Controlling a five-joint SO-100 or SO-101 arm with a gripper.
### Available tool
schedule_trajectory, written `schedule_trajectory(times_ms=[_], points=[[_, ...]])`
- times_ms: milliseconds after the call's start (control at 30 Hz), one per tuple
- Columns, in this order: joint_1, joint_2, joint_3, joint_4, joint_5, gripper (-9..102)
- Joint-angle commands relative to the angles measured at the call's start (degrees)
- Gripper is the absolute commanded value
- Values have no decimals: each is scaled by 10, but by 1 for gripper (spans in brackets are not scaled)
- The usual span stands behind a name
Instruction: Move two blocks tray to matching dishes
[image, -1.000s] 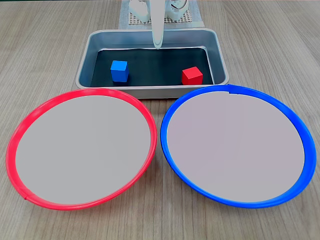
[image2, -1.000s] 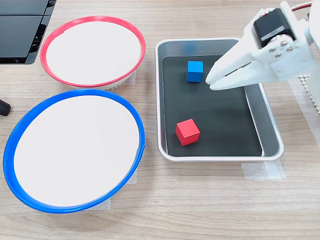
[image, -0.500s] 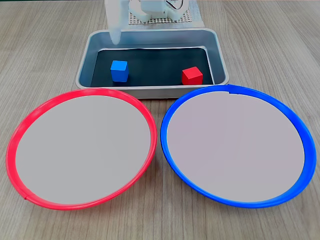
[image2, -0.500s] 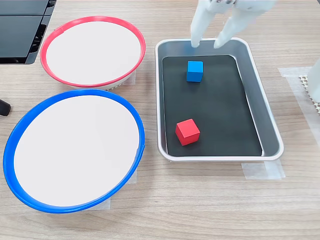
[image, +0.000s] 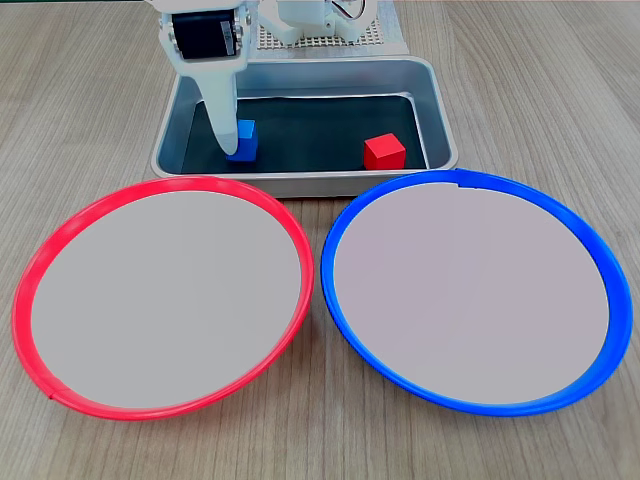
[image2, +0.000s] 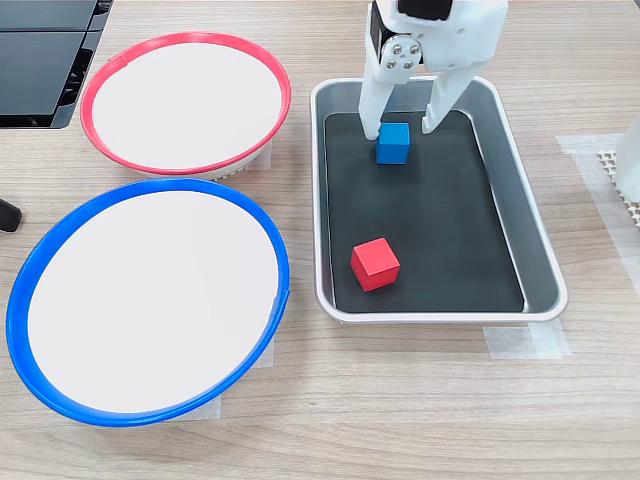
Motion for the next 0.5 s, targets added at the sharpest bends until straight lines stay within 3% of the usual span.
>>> schedule_trajectory(times_ms=[0,67,200,333,467], points=[[-12,-4,-11,-20,2,9],[-17,-5,-12,-25,1,0],[-36,11,-52,6,13,0],[-117,49,-194,63,79,0],[-229,22,-323,47,120,0]])
